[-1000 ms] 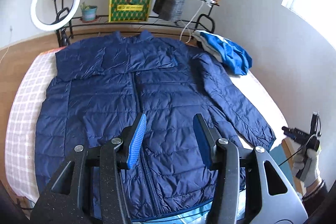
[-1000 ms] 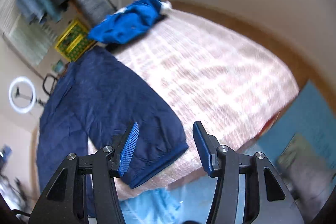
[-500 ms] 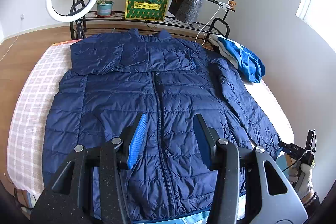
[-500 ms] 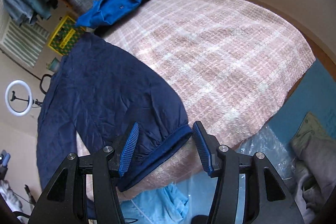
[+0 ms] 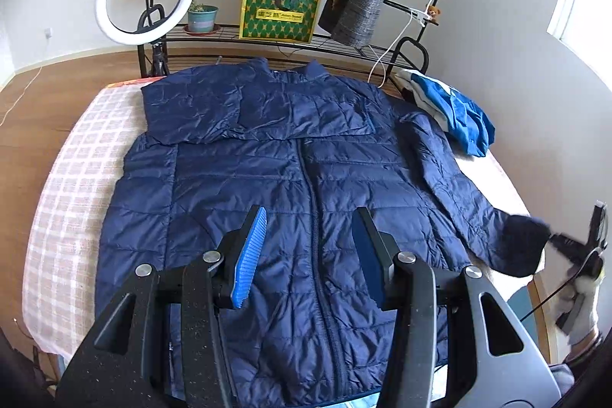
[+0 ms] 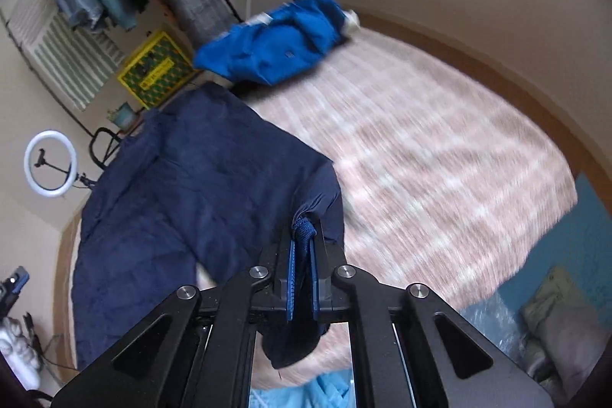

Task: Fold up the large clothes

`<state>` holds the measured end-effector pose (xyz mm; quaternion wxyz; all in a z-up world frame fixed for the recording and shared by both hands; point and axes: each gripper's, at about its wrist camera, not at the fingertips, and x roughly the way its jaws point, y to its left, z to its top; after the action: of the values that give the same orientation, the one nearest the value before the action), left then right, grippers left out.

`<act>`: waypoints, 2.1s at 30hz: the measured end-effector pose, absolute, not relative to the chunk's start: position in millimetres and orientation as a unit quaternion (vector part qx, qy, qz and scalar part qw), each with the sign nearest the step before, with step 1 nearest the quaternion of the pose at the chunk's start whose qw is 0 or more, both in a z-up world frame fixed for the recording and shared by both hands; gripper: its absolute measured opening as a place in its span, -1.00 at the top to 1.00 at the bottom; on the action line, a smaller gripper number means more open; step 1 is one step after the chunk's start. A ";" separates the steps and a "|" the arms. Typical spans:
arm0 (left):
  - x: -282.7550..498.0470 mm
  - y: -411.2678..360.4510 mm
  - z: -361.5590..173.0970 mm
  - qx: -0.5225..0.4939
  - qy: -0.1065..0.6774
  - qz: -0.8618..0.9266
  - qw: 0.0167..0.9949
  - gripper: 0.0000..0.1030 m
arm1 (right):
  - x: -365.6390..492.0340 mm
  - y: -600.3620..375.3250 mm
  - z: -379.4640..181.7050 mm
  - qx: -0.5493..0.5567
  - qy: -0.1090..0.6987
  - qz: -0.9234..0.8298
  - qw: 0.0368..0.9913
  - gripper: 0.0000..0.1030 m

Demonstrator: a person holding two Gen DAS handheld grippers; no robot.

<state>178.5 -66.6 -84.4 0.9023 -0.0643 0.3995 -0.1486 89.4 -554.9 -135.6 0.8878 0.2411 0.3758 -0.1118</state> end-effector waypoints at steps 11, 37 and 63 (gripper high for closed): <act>204.7 -14.0 -68.1 -0.091 0.373 -0.146 0.912 0.07 | 202.8 -436.7 -28.4 0.135 0.334 0.008 0.933 0.91; 327.7 89.6 -181.2 -0.153 0.421 -0.082 0.890 0.07 | 444.4 -139.8 -169.4 0.014 0.447 0.210 0.869 0.86; 430.1 8.0 -243.1 -0.190 0.518 -0.116 0.826 0.69 | 342.2 -400.7 -190.3 0.014 0.482 0.020 0.876 0.02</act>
<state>430.1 8.0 -243.1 0.8261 -0.1897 0.5177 -0.1160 342.2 -400.7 -190.3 0.8760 0.0136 0.4817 0.0201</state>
